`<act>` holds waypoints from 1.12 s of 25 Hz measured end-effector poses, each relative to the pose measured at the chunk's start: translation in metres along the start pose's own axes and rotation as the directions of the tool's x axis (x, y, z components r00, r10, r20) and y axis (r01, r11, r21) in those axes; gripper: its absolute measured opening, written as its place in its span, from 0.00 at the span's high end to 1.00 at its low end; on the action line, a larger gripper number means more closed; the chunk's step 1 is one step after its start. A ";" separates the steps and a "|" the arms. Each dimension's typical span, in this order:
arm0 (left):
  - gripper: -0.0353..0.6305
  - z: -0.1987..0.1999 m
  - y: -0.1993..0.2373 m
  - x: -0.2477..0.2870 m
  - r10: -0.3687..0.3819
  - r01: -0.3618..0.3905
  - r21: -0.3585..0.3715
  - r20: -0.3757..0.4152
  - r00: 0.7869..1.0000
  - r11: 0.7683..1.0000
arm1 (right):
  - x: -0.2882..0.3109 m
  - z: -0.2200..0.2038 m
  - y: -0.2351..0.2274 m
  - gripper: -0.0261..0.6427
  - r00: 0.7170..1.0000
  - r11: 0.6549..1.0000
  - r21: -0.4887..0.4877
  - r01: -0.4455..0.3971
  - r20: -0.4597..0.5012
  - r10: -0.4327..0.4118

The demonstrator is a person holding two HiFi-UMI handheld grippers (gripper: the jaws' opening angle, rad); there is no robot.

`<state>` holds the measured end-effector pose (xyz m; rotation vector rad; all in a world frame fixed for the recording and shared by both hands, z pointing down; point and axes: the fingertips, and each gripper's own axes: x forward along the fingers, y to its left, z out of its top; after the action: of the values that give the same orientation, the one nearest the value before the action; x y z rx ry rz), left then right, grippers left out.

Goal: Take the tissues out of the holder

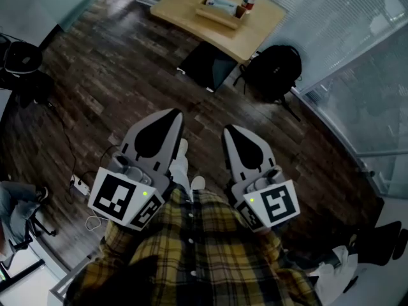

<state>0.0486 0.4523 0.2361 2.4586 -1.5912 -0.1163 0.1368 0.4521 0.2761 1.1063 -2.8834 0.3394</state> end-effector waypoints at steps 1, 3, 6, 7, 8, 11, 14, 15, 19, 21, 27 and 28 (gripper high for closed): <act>0.94 0.001 0.006 0.003 0.007 -0.007 0.004 0.000 1.000 1.000 | 0.007 0.000 -0.002 0.94 1.000 1.000 0.002 -0.001 -0.003 0.001; 0.94 0.001 0.021 0.013 0.013 -0.013 0.004 0.003 1.000 1.000 | 0.022 0.000 -0.009 0.94 1.000 1.000 0.007 0.001 -0.007 -0.001; 0.94 0.004 0.043 0.032 0.004 -0.004 -0.012 0.012 1.000 1.000 | 0.047 0.001 -0.016 0.94 1.000 1.000 -0.013 0.007 -0.015 -0.007; 0.94 0.006 0.051 0.040 -0.002 0.002 -0.009 0.010 1.000 1.000 | 0.056 0.002 -0.018 0.94 1.000 1.000 -0.017 0.011 -0.019 -0.011; 0.94 0.008 0.059 0.048 -0.010 0.010 -0.003 0.006 1.000 1.000 | 0.067 0.004 -0.021 0.94 1.000 1.000 -0.017 0.015 -0.021 -0.015; 0.94 0.016 0.080 0.072 -0.045 0.045 0.000 0.001 0.999 0.999 | 0.099 0.013 -0.027 0.94 0.999 0.999 -0.022 0.024 -0.022 -0.024; 0.94 0.026 0.104 0.095 -0.071 0.071 -0.005 0.000 0.997 0.997 | 0.131 0.022 -0.031 0.94 0.999 0.999 -0.031 0.027 -0.016 -0.028; 0.94 0.029 0.111 0.102 -0.080 0.080 -0.005 0.000 0.997 0.997 | 0.142 0.026 -0.033 0.94 1.000 0.999 -0.033 0.030 -0.008 -0.030; 0.94 0.037 0.140 0.124 -0.105 0.105 -0.005 -0.004 0.994 0.994 | 0.177 0.030 -0.045 0.94 0.998 0.997 -0.042 0.061 -0.024 -0.062; 0.94 0.040 0.156 0.133 -0.109 0.109 -0.004 -0.005 0.994 0.994 | 0.194 0.032 -0.052 0.94 0.997 0.997 -0.039 0.074 -0.024 -0.075; 0.94 0.048 0.200 0.148 -0.115 0.115 0.003 -0.010 0.993 0.993 | 0.233 0.036 -0.070 0.94 0.992 0.992 -0.018 0.124 -0.015 -0.124; 0.94 0.048 0.206 0.149 -0.115 0.115 0.000 -0.010 0.993 0.993 | 0.237 0.036 -0.071 0.94 0.991 0.991 -0.014 0.132 -0.017 -0.133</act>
<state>-0.0823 0.2296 0.2410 2.5463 -1.4458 -0.1215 0.0084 0.2375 0.2808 1.2777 -2.7747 0.3225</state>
